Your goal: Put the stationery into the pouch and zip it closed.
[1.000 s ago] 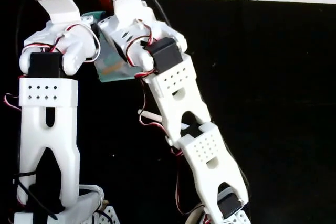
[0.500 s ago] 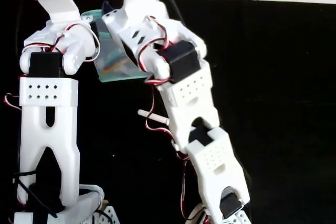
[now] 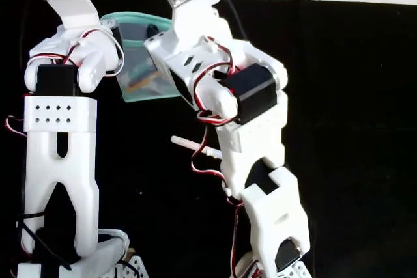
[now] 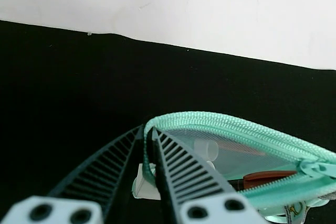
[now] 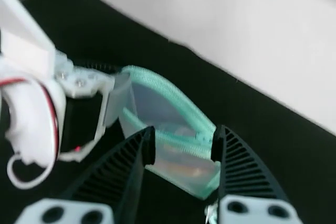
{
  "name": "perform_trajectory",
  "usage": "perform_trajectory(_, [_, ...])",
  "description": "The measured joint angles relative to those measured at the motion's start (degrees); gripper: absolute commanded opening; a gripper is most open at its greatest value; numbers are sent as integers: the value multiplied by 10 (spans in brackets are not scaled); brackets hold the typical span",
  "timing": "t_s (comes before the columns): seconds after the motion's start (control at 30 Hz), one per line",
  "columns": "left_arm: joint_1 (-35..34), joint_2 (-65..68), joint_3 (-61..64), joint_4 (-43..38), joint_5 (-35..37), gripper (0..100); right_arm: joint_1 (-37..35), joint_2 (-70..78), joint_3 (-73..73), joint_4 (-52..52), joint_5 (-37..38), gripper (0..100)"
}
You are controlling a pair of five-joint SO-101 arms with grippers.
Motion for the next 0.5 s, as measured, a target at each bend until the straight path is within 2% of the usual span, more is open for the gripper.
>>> perform_trajectory(0.5, [0,0,0,0,0,7,10,-27,25,3,0,180])
